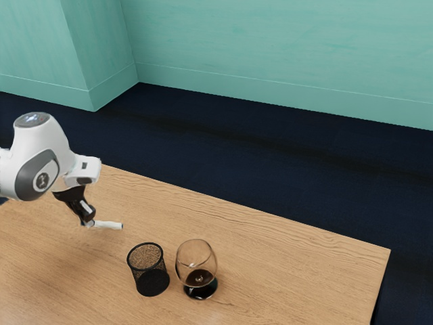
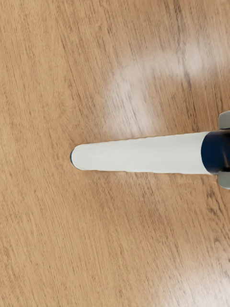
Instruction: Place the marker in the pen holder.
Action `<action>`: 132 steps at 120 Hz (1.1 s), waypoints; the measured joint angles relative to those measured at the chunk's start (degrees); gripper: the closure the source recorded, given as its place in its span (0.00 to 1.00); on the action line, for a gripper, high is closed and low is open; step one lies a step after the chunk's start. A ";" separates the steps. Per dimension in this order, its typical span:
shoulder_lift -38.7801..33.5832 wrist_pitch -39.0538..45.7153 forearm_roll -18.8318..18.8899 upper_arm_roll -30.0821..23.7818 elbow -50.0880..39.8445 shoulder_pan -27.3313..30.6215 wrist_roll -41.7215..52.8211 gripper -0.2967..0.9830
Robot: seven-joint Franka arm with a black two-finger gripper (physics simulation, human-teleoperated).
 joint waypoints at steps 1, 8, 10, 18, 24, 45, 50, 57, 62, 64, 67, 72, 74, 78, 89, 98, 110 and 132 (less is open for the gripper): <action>-0.90 -0.48 0.00 -0.61 0.07 -0.20 -0.03 0.79; -6.14 -4.02 0.04 -5.60 0.97 -1.10 -0.43 0.80; -7.45 -5.11 0.06 -7.19 1.37 -1.20 -0.61 0.80; -10.61 -9.26 0.07 -12.12 3.33 -1.36 -1.39 0.80; -12.82 -12.26 -0.02 -15.59 4.53 -1.02 -2.08 0.80; -18.73 -21.76 -4.97 -27.85 7.85 1.59 -4.27 0.80; -19.72 -23.97 -6.22 -28.95 7.90 1.70 -4.80 0.80; -20.28 -26.70 -7.60 -29.84 7.86 1.77 -5.50 0.80; -20.36 -28.42 -8.44 -30.09 7.61 1.79 -5.96 0.80; -20.28 -29.03 -8.73 -30.15 7.52 1.81 -6.14 0.80; -19.99 -29.81 -9.09 -30.21 7.45 1.94 -6.39 0.80; -19.19 -30.88 -9.57 -30.22 7.44 2.06 -6.77 0.80; -18.40 -31.20 -9.71 -30.20 7.57 2.20 -6.92 0.79; -16.55 -31.70 -9.88 -30.17 8.11 2.56 -7.18 0.79; -12.19 -32.72 -9.87 -29.88 10.46 3.82 -7.76 0.79; -9.80 -33.11 -9.80 -29.69 11.02 4.65 -8.15 0.77; -4.50 -32.83 -9.58 -29.72 12.86 5.54 -8.52 0.75; 8.22 -33.39 -8.51 -29.68 28.32 9.14 -9.55 0.53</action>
